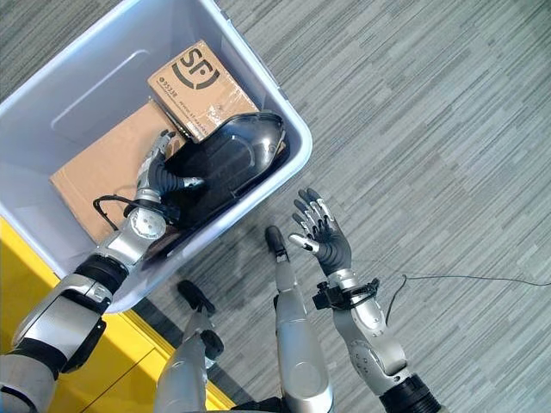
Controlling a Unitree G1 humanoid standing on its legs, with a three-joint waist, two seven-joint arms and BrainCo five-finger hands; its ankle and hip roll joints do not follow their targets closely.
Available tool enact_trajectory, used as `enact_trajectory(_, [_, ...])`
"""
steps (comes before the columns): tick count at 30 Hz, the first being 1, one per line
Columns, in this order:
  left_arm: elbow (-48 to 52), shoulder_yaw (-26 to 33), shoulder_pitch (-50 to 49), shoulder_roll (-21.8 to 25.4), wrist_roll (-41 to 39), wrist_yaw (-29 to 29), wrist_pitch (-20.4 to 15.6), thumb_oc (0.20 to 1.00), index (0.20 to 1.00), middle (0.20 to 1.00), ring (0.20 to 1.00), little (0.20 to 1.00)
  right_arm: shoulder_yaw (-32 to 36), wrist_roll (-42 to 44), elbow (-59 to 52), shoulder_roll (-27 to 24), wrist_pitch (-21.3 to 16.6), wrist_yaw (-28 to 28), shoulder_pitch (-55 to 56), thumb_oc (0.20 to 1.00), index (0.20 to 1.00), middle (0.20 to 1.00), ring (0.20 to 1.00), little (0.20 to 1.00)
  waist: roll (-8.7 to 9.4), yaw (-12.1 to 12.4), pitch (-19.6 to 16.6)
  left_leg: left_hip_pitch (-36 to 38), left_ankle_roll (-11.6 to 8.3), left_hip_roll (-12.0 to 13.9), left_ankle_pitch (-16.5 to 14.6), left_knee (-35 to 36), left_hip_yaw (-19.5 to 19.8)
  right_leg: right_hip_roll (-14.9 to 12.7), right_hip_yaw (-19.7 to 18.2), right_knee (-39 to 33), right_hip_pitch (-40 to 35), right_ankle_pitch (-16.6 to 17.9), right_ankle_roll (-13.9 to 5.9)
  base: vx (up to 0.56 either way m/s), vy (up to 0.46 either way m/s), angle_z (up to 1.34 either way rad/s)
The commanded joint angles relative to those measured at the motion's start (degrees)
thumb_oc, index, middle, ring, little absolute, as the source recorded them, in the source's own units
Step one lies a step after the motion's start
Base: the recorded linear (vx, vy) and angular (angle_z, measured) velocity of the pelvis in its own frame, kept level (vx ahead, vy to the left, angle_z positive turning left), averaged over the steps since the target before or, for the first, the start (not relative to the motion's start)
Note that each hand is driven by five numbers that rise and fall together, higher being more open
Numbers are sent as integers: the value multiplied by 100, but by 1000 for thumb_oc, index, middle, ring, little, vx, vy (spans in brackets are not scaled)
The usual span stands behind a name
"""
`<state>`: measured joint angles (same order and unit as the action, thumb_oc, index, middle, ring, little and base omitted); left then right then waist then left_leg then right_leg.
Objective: Move parts from the plastic box to the shelf.
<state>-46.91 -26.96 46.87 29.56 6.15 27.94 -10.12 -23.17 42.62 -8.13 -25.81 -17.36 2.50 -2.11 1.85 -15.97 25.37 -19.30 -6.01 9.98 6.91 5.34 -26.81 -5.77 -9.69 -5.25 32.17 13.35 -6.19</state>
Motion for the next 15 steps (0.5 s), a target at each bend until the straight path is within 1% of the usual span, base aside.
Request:
enact_trajectory(1, [-147,159,355,411,76,291,-106,1000,1000,1000,1000,1000,246,131,-511,-146,-347,-115,133,1000,1000,1000,1000,1000,46,-47,-68,28,-354,454,-439,-683,458,-99,-69,306,-12,-581,-367,3,-2,-9])
enact_trajectory(9, [-308,95,551,568,140,301,-73,1000,1000,1000,1000,1000,273,202,-574,-155,-388,-166,190,1000,1000,1000,1000,1000,42,-89,-13,-143,-359,465,-462,-720,433,-59,-113,330,194,-550,-369,8,5,-4])
enact_trajectory(15, [-428,56,638,592,193,280,-22,1000,1000,1000,1000,1000,294,246,-667,-206,-414,-231,233,1000,1000,1000,1000,1000,47,-99,1,-253,-359,466,-478,-737,436,-36,-137,333,313,-537,-367,0,0,0])
